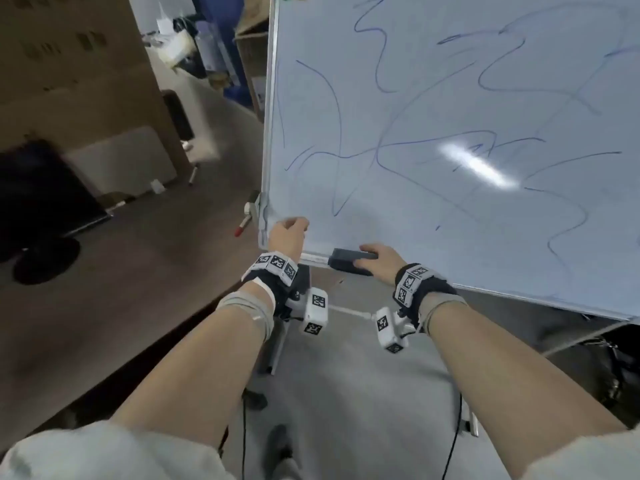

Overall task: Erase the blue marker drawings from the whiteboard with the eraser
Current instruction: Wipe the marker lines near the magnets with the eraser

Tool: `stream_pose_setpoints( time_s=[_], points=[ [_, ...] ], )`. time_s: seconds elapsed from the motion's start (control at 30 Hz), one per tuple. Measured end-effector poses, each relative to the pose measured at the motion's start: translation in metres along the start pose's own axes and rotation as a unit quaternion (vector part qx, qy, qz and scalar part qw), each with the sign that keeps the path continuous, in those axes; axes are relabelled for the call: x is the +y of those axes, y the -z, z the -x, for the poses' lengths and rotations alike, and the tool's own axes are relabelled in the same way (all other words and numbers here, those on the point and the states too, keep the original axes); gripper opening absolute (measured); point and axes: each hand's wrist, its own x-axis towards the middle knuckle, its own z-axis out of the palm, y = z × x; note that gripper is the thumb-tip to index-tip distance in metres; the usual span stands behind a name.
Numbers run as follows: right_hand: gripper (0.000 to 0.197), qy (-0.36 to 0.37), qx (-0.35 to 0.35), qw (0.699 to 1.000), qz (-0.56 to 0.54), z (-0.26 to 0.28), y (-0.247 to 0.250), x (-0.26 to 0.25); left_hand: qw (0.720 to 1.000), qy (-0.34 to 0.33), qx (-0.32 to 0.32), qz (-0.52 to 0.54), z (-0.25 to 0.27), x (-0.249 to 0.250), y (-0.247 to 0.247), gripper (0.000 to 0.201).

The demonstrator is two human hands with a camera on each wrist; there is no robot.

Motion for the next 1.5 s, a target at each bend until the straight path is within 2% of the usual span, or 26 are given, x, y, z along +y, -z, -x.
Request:
stream_pose_setpoints(
  time_s=[0.07, 0.13, 0.23, 0.33, 0.43, 0.5, 0.6, 0.7, 0.77, 0.87, 0.93, 1.03, 1.1, 1.23, 1.3, 1.4, 1.5],
  points=[
    [0.041, -0.01, 0.026, 0.995, 0.096, -0.014, -0.012, 0.004, 0.997, -0.032, 0.048, -0.047, -0.018, 0.003, 0.01, 0.013],
    [0.05, -0.055, 0.031, 0.983, 0.174, -0.024, -0.021, 0.002, 0.993, -0.047, 0.085, -0.063, -0.043, 0.009, 0.024, 0.026],
    [0.063, -0.09, 0.008, 0.964, 0.252, -0.037, -0.019, -0.014, 0.972, -0.061, 0.151, -0.17, -0.078, 0.021, 0.033, 0.04],
    [0.062, -0.085, 0.004, 0.958, 0.274, -0.046, -0.013, -0.03, 0.961, -0.064, 0.166, -0.209, -0.102, 0.037, 0.033, 0.055],
    [0.052, -0.013, 0.07, 0.983, 0.171, -0.048, 0.004, -0.056, 0.971, -0.069, 0.137, -0.182, -0.119, 0.058, 0.032, 0.066],
    [0.047, 0.041, 0.118, 0.982, 0.141, -0.049, 0.019, -0.084, 0.982, -0.059, 0.098, -0.151, -0.129, 0.073, 0.033, 0.067],
    [0.052, 0.121, 0.176, 0.955, 0.208, -0.055, 0.041, -0.135, 0.995, -0.052, 0.033, -0.073, -0.134, 0.102, 0.037, 0.068],
    [0.051, 0.178, 0.247, 0.921, 0.242, -0.061, 0.062, -0.18, 0.997, -0.063, -0.03, -0.015, -0.139, 0.137, 0.044, 0.063],
    [0.05, 0.207, 0.287, 0.903, 0.244, -0.063, 0.075, -0.208, 0.995, -0.087, -0.055, -0.016, -0.145, 0.158, 0.047, 0.06],
    [0.049, 0.256, 0.332, 0.867, 0.267, -0.071, 0.09, -0.24, 0.991, -0.108, -0.071, 0.021, -0.16, 0.183, 0.047, 0.071],
    [0.05, 0.278, 0.343, 0.852, 0.282, -0.081, 0.1, -0.256, 0.99, -0.116, -0.07, 0.035, -0.164, 0.2, 0.049, 0.068],
    [0.054, 0.293, 0.361, 0.84, 0.28, -0.099, 0.117, -0.276, 0.99, -0.114, -0.071, 0.052, -0.177, 0.217, 0.047, 0.046],
    [0.056, 0.295, 0.375, 0.838, 0.265, -0.111, 0.132, -0.285, 0.989, -0.107, -0.085, 0.06, -0.189, 0.227, 0.042, 0.042],
    [0.057, 0.319, 0.411, 0.825, 0.22, -0.136, 0.17, -0.302, 0.984, -0.144, -0.101, 0.021, -0.235, 0.247, 0.018, 0.063],
    [0.055, 0.34, 0.392, 0.823, 0.231, -0.147, 0.186, -0.308, 0.984, -0.149, -0.099, 0.025, -0.214, 0.272, 0.013, 0.068],
    [0.054, 0.383, 0.344, 0.818, 0.256, -0.168, 0.188, -0.308, 0.986, -0.144, -0.085, 0.01, -0.231, 0.277, 0.001, 0.061],
    [0.052, 0.413, 0.305, 0.824, 0.242, -0.187, 0.169, -0.303, 0.991, -0.052, -0.077, 0.097, -0.232, 0.269, 0.0, 0.082]
  ],
)
